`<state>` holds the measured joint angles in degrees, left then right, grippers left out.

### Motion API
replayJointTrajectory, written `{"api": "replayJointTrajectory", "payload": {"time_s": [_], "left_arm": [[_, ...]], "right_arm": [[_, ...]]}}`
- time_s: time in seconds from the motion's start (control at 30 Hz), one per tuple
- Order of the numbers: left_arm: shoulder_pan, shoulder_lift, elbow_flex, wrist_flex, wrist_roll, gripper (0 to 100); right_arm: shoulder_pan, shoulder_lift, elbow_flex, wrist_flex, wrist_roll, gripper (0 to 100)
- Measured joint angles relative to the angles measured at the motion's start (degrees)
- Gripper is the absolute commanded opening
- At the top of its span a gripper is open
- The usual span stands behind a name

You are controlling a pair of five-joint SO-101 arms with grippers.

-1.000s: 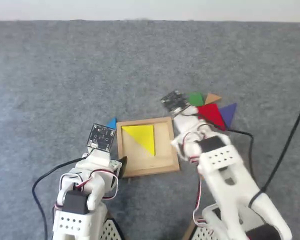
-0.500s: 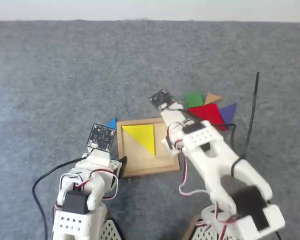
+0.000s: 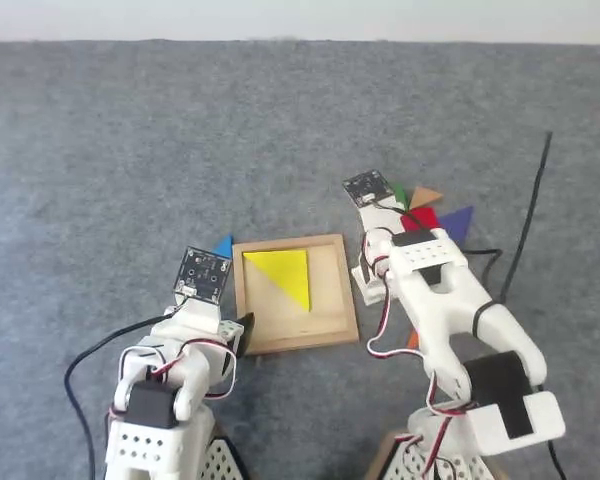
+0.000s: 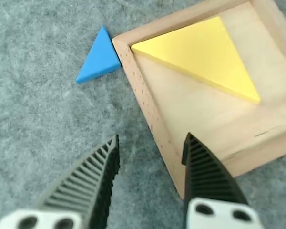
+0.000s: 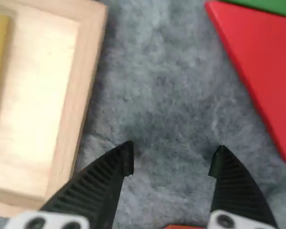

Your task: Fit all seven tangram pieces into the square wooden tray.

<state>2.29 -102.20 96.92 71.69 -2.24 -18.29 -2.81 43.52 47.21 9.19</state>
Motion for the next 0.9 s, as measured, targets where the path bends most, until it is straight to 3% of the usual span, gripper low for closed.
{"api": "replayJointTrajectory", "payload": {"time_s": [0.1, 0.37, 0.9], "left_arm": [[0.0, 0.0, 0.0, 0.0, 0.0, 21], [0.0, 0.0, 0.0, 0.0, 0.0, 21], [0.0, 0.0, 0.0, 0.0, 0.0, 21]], "right_arm": [[-1.14, -3.6, 0.09, 0.09, -0.09, 27.4], [-14.42, -16.0, 5.1, -2.99, 0.0, 27.4], [-11.96, -2.2, 2.11, -3.08, 1.05, 27.4]]}}
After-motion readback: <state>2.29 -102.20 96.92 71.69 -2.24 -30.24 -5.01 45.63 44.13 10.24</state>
